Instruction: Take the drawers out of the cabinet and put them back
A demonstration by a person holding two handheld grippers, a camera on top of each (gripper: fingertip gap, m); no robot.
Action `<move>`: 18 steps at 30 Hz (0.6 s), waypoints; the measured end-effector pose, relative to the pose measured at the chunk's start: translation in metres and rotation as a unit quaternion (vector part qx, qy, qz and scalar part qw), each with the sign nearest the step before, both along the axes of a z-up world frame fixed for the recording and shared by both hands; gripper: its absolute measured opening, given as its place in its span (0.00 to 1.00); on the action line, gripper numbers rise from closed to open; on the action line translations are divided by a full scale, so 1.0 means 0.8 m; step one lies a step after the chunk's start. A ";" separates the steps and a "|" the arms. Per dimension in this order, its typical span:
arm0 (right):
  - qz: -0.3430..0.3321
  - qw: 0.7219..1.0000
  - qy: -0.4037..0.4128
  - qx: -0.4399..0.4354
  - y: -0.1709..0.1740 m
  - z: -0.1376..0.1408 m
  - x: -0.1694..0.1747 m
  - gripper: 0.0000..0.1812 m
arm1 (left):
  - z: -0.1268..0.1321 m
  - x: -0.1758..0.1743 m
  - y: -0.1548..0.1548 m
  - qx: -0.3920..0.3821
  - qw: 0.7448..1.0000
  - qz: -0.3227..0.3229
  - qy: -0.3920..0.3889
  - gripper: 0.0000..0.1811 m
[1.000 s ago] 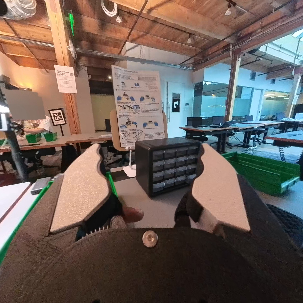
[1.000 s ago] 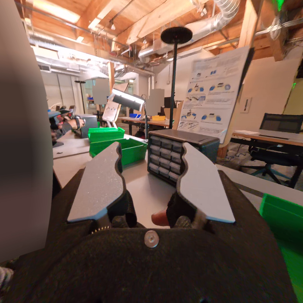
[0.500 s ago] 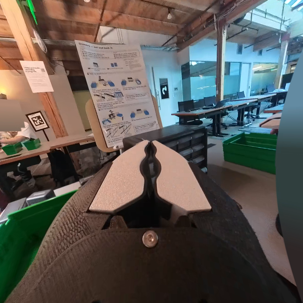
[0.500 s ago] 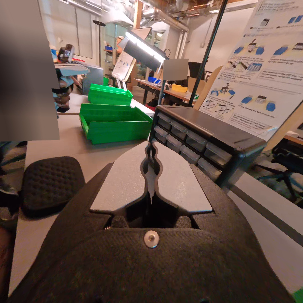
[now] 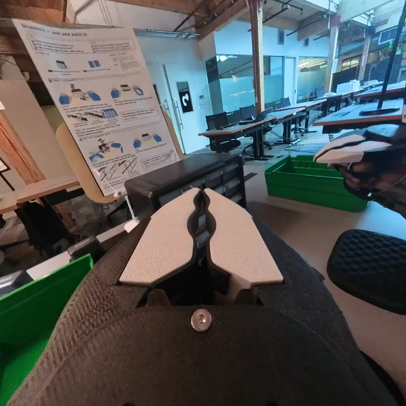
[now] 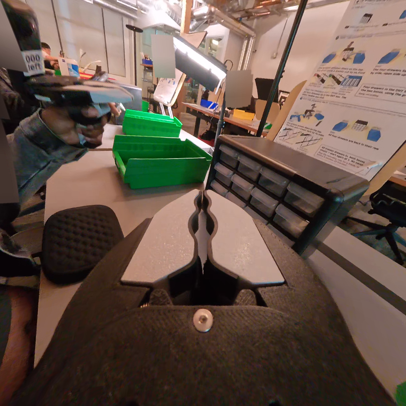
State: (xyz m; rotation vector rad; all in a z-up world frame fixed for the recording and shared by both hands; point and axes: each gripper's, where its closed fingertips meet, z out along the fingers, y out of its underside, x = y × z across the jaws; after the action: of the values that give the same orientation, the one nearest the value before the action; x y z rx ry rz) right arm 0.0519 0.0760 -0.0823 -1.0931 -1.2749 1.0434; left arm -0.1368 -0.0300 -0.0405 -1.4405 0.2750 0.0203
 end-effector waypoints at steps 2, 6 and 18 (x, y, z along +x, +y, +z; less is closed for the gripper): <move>-0.004 1.000 -0.005 -0.003 0.006 -0.002 0.002 0.01 | 0.008 0.002 0.018 -0.020 1.000 -0.011 0.016 0.00; -0.003 1.000 -0.014 -0.024 0.013 -0.011 -0.001 0.01 | 0.007 -0.006 0.082 -0.155 0.987 -0.034 0.032 0.09; 0.029 0.994 -0.089 -0.057 0.019 -0.046 -0.037 0.08 | 0.009 -0.002 0.251 -0.438 0.870 -0.159 0.163 0.00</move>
State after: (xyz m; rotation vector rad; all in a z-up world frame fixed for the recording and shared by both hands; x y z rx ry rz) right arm 0.0221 0.0911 -0.1192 -1.2642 -1.4100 1.0924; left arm -0.1384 0.1704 -0.0331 -2.2800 0.8825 -0.1513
